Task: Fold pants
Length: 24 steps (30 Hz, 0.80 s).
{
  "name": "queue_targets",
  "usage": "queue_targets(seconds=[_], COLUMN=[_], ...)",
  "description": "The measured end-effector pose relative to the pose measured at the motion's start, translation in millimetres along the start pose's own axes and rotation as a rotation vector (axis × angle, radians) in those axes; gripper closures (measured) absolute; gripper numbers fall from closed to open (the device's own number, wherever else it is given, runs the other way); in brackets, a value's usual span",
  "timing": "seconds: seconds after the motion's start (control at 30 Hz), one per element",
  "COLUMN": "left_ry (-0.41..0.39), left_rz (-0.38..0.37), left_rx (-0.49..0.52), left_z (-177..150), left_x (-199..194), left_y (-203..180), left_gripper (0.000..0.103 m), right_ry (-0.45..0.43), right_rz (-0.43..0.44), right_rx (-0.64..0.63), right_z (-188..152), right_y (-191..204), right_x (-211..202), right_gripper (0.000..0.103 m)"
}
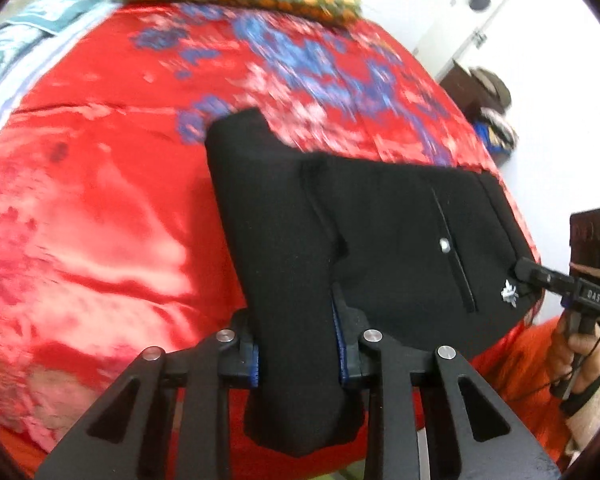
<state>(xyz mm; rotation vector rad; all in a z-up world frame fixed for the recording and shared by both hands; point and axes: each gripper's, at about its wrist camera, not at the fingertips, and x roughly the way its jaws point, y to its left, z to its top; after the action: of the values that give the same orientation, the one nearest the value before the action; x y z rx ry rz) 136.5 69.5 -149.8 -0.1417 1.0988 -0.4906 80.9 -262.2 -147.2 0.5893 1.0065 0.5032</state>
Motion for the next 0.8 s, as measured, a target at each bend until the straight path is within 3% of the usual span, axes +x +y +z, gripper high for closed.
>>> queue_targets(seconds=[0.1,0.17,0.2,0.27,0.33,0.37,0.5,0.53,0.6,0.7,0.8], left_ry=[-0.049,-0.044,-0.025,0.011,-0.015,-0.045,-0.214,-0.249,-0.307,-0.297,-0.382], left_rz=[0.063,0.141,0.212,0.337,0.384,0.388,0.415,0.422,0.459,0.484,0.549], left_rx=[-0.017,-0.002,0.003,0.008,0.040,0.057,0.105,0.110,0.121,0.125,0.032], left_z=[12.6,16.7,15.7,9.4,-2.5,-8.1,-18.3,-18.1,-18.1,-21.2,-44.7], left_x=[-13.8,-9.2,-4.0,2.7,-4.8,-13.9,-70.2,-82.5,-113.5,-148.8,-182.3], left_y=[21.5,32.3,36.2,37.0,28.4,22.0,-18.6,-29.2,-55.0,-80.3,-98.1], left_gripper=[0.076,0.069,0.060,0.056,0.040,0.035,0.006,0.003,0.003,0.003,0.003], right_ry=[0.010,0.031,0.040,0.088,0.096,0.080,0.033,0.009,-0.030,-0.077,-0.125], right_rz=[0.009,-0.001,-0.020,-0.122,-0.210,-0.248,-0.410,-0.445,-0.502,-0.572,-0.598], right_rx=[-0.034,-0.049,-0.057,-0.052,-0.074,-0.102,-0.244,-0.281,-0.316,-0.342,-0.334], right_z=[21.8,31.2,31.6,27.6,16.1,8.3,-13.1,-18.3,-20.0,-29.8,-42.7], right_y=[17.0,23.2,24.4,21.2,20.9,24.2,54.5,66.8,87.6,128.9,163.4], right_x=[24.1,49.9,58.1,79.4,78.3,69.5,21.0,4.5,-23.2,-65.9,-95.5], right_gripper=[0.069,0.069,0.064,0.046,0.003,0.000,0.000,0.000,0.000,0.000,0.000])
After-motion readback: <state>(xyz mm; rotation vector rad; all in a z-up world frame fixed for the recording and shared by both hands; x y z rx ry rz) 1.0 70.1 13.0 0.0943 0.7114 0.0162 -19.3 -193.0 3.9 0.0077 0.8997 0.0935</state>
